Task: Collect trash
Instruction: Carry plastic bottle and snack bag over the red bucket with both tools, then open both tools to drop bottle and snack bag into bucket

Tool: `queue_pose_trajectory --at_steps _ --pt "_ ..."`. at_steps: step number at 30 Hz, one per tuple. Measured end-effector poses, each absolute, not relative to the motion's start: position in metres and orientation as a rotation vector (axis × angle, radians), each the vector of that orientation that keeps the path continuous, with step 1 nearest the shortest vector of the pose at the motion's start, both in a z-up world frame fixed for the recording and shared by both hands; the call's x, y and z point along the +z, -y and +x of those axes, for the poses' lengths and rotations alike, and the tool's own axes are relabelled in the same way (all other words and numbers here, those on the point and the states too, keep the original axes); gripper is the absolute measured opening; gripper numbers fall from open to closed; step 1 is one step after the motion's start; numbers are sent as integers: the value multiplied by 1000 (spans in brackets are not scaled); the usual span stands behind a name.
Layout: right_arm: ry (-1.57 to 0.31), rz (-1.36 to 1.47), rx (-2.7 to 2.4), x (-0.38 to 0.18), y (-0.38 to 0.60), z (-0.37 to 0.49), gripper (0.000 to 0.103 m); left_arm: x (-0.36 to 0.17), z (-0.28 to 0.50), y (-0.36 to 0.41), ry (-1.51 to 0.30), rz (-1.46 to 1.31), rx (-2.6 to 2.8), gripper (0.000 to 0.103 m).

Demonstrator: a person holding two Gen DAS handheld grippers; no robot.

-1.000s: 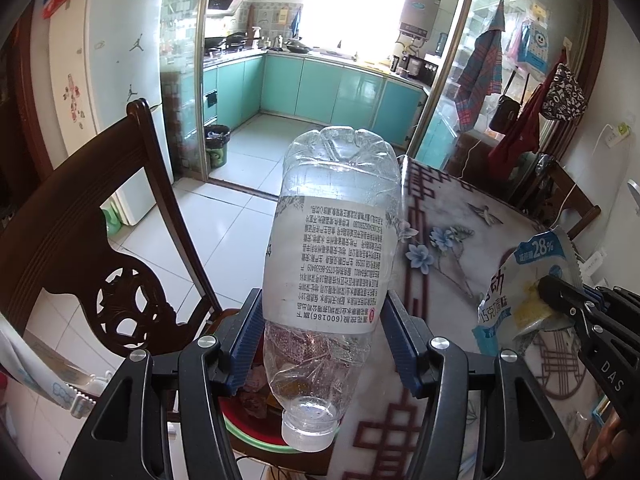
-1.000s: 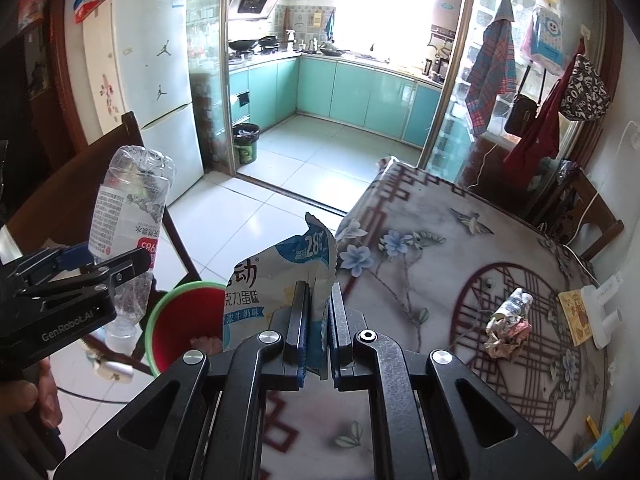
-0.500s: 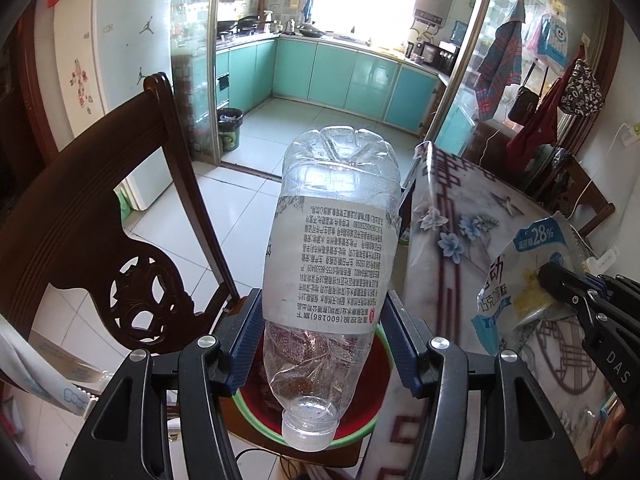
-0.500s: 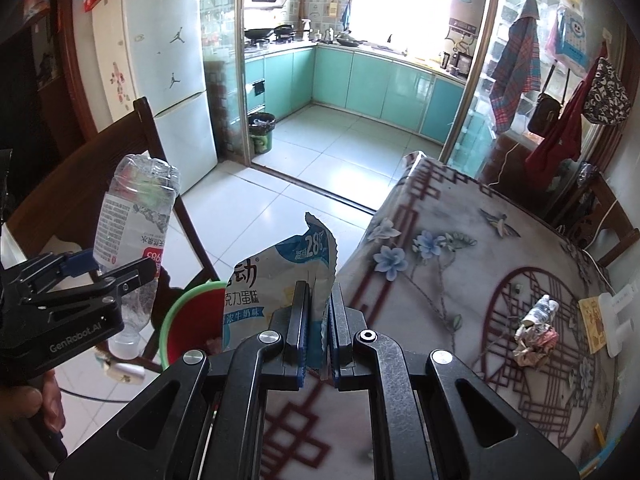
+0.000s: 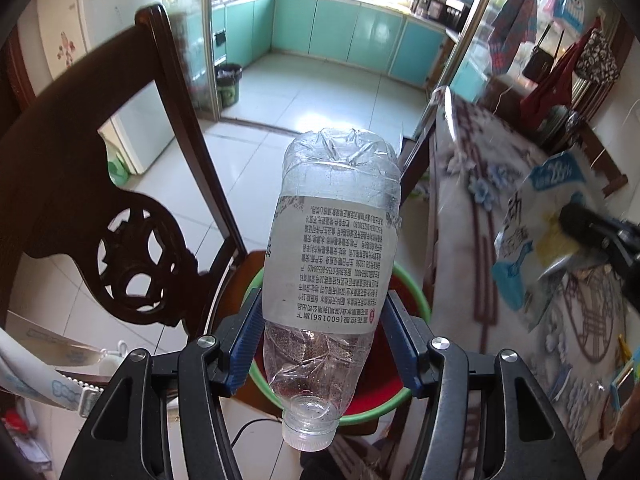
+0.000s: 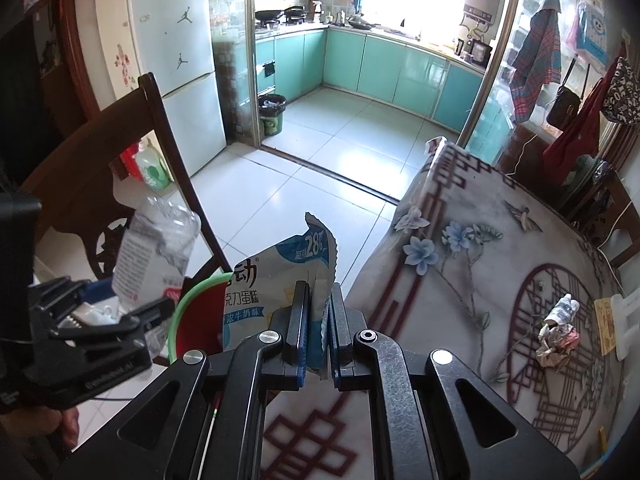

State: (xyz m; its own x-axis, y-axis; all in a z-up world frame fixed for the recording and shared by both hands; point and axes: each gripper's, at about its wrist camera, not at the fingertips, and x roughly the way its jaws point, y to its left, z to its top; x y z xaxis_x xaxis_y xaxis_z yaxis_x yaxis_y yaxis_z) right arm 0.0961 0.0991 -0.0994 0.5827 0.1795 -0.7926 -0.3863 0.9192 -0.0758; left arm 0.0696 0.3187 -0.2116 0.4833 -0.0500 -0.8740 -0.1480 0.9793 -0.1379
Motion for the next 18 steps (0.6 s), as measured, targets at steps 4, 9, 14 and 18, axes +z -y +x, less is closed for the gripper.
queue_pose_trajectory --at_steps 4,9,14,18 --pt "-910 -245 345 -107 -105 100 8 -232 71 -324 -1117 -198 75 57" --pt "-952 -222 371 -124 -111 108 8 -262 74 -327 -1193 -188 90 57" --pt "-1007 -217 392 -144 -116 115 8 -285 77 -330 -1247 -196 103 57" --pt "-1028 -223 392 -152 -118 118 8 -296 81 -332 -1270 -198 116 57"
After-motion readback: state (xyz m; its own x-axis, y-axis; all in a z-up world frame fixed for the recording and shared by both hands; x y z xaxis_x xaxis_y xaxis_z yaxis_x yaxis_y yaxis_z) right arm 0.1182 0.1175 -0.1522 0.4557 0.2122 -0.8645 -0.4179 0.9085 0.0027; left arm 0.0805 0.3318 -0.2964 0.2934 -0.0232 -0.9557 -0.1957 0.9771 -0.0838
